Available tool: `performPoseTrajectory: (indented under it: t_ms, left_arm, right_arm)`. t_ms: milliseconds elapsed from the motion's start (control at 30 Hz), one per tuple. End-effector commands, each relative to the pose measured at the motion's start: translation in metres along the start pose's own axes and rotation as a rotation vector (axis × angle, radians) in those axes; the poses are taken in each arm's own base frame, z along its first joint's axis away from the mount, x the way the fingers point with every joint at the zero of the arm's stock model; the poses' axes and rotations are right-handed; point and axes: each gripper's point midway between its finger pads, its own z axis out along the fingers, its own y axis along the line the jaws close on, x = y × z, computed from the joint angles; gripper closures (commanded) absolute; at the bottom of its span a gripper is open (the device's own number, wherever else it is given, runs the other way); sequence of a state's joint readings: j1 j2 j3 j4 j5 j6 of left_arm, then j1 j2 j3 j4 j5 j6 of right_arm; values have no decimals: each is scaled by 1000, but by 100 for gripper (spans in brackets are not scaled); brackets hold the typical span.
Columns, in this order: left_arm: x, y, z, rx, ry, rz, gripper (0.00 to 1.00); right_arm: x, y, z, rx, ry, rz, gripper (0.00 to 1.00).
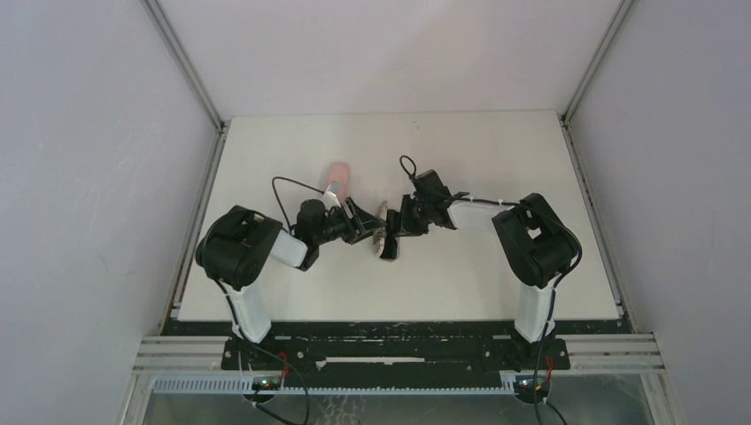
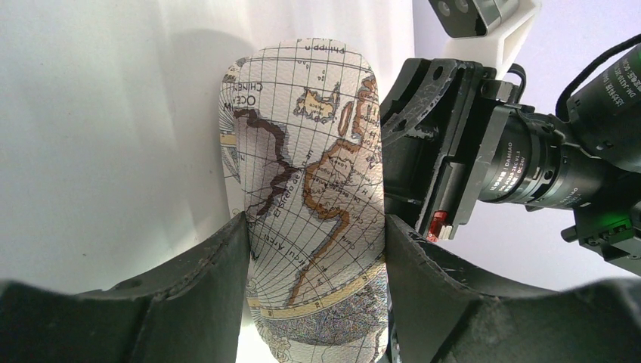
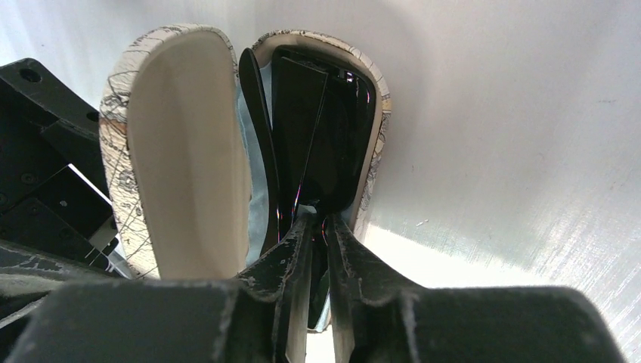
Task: Organize the sunglasses
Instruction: Place the sunglasses in the sunglasses case.
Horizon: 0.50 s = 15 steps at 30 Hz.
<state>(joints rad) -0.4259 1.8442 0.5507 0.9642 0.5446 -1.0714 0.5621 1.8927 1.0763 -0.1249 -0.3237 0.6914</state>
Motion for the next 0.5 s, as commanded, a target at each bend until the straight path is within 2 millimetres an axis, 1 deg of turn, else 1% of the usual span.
performPoseTrajectory:
  t_ms: [0, 100, 233, 333, 467]
  left_arm:
    - [9, -7, -3, 27, 22, 27, 100]
    - [8, -4, -4, 8, 15, 33, 100]
    - [8, -2, -5, -10, 13, 41, 100]
    - [8, -1, -6, -16, 8, 39, 100]
    - [9, -1, -6, -16, 10, 38, 100]
  right_arm:
    - [-3, 12, -3, -23, -14, -59, 85]
    - [-10, 23, -16, -59, -44, -62, 82]
    - [-18, 27, -33, -69, -86, -64, 81]
    - [-19, 22, -43, -60, -102, -63, 79]
    - [-18, 9, -51, -23, -115, -53, 78]
